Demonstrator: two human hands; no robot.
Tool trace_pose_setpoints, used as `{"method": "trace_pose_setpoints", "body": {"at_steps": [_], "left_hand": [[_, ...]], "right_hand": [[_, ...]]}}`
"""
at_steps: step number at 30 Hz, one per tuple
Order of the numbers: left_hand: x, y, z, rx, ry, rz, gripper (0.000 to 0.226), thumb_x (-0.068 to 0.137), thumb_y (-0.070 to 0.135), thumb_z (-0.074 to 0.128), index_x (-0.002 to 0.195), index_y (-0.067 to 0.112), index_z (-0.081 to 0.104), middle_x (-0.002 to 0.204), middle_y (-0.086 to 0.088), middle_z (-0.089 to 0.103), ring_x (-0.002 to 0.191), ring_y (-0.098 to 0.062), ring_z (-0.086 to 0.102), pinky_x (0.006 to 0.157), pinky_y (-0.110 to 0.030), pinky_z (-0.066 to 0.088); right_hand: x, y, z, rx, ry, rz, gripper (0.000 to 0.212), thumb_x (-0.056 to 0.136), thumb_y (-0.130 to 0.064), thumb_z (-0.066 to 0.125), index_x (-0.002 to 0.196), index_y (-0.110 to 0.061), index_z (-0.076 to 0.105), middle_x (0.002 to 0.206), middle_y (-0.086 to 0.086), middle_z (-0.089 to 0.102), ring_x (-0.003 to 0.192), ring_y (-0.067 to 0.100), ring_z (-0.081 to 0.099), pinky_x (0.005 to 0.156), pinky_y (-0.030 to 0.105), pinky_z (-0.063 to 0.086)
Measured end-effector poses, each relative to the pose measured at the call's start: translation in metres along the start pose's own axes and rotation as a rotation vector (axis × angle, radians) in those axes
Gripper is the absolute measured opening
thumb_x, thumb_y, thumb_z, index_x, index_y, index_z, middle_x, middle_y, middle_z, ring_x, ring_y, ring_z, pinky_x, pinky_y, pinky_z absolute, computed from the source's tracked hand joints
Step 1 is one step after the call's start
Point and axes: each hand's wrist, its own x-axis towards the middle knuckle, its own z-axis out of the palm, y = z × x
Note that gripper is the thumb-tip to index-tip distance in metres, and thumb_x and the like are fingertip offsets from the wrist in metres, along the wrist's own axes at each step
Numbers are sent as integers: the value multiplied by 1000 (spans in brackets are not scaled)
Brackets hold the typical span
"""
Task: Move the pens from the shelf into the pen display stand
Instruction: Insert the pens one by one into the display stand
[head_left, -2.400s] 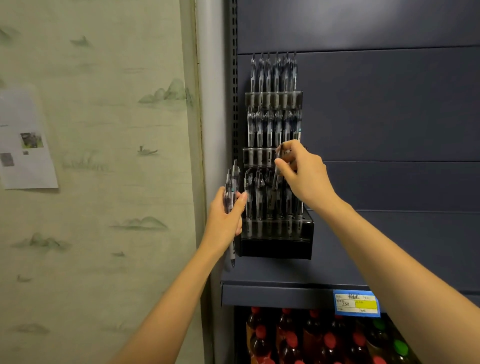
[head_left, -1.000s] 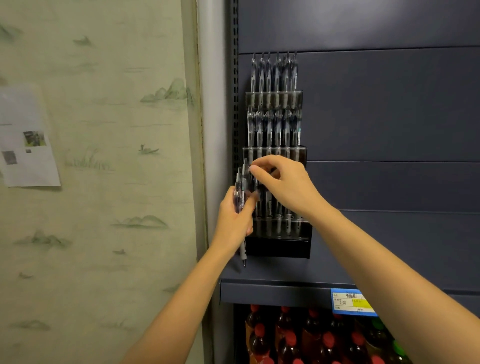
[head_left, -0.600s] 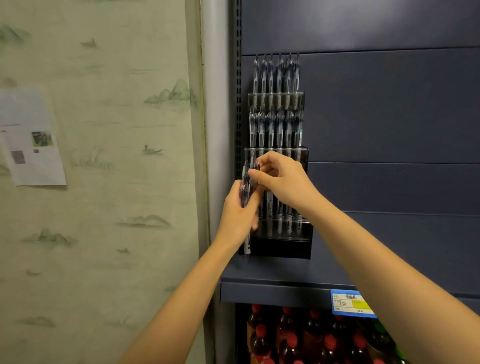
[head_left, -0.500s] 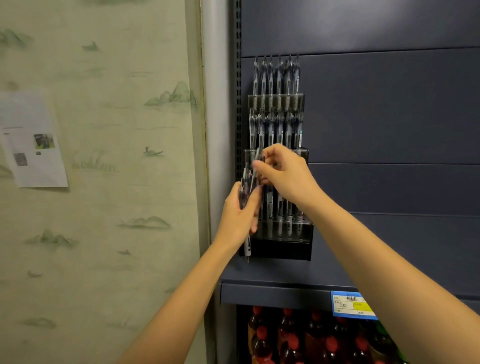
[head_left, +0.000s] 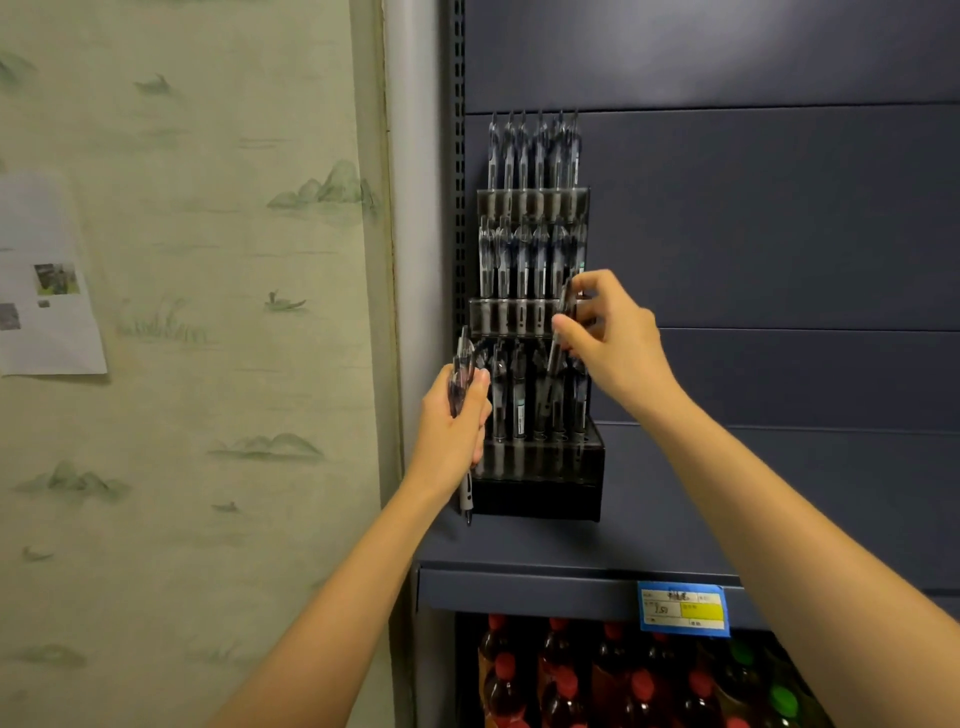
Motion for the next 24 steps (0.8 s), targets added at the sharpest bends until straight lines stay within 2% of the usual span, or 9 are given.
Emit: {"method": "trace_pose_setpoints", "body": {"at_steps": [11,16,20,24], "left_hand": [[-4,0,2,5,-1,-13,24,100,24,43,77,18,42,55,5,37,34,-7,29,36,-24,25],[-4,0,0,10,11,4,23,100,22,43,78,16,42,54,5,39,32,-7,30,33,-20,27],[-4,-1,2,18,8,9,24,100,23,43,77,17,43,50,9,40,32,-7,30,34,-21,28],[-3,-1,5,5,15,15,24,100,21,44,76,17,42,48,9,41,31,-7,31,33,-20,28]], "right_hand": [[-11,10,18,-76,-19,-1,29,93,-23,59,119,-16,49,89,-3,59,80,20,64,83,43,50],[-17,16,27,-179,-115,19,30,89,-25,64,116,-18,52,87,-9,52,78,18,58,86,45,49],[-25,19,32,-268,-83,55,32,89,-32,64,118,-24,51,89,-11,54,88,21,62,77,39,52],[-27,20,32,-315,-85,77,33,90,-35,62,118,-25,49,88,-12,55,93,22,61,76,40,51]]}}
